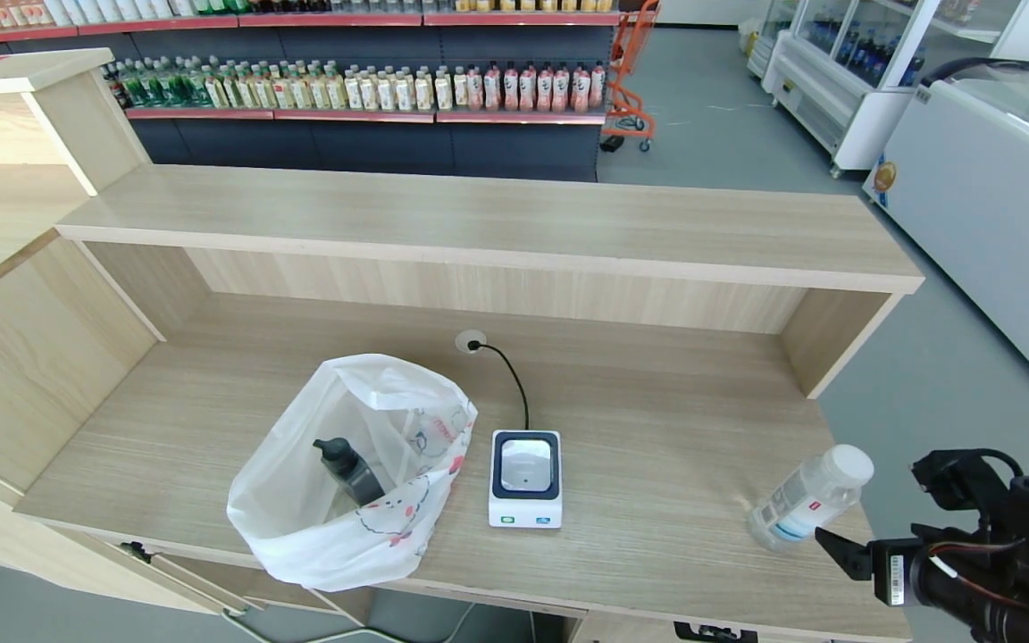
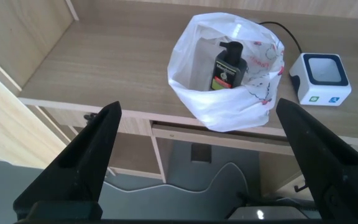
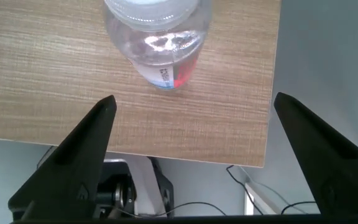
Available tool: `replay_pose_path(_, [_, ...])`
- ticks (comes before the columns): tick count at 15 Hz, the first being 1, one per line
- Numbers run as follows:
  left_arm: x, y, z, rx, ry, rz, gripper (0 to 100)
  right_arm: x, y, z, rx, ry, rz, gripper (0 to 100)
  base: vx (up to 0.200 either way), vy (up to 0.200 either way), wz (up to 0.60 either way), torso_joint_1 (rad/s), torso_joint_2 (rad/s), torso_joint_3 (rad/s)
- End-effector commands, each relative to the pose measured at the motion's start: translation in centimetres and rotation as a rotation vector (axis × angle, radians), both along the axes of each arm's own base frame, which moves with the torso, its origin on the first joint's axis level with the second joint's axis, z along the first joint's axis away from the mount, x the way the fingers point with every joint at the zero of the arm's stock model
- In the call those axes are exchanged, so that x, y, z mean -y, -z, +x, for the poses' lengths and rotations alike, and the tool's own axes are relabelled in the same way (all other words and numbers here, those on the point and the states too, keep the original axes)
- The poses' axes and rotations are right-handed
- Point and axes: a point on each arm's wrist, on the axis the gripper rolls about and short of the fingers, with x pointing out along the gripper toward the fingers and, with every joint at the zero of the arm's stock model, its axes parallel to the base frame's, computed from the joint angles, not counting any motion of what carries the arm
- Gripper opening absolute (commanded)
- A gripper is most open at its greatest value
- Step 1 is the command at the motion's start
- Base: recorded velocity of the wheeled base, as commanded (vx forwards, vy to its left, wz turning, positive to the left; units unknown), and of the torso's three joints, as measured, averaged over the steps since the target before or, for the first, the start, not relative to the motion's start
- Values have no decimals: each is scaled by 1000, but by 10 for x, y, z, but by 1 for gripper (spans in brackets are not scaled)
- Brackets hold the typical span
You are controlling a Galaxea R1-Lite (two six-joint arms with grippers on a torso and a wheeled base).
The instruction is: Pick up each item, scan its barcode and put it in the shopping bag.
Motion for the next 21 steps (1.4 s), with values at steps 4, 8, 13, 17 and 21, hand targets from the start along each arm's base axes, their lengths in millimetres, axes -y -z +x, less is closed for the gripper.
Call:
replay_pose_path(4, [0,0,0,0,0,0,100,-13,31,25,-10,-119,-7,100,0,0,0,0,0,0])
replay_pose_path(8, [0,0,0,0,0,0,100,-15,44,36,-7,-138,-25,100,0,0,0,0,0,0])
replay_pose_path(13, [0,0,0,0,0,0,100,-25,49,55,27,-171,-19,100,0,0,0,0,0,0])
replay_pose_path(17, [0,0,0,0,0,-2,100,-32,53,67,48,-190,-21,100,0,0,0,0,0,0])
replay_pose_path(21, [0,0,0,0,0,0,100,-34,52,76,78,-198,-24,100,0,0,0,0,0,0])
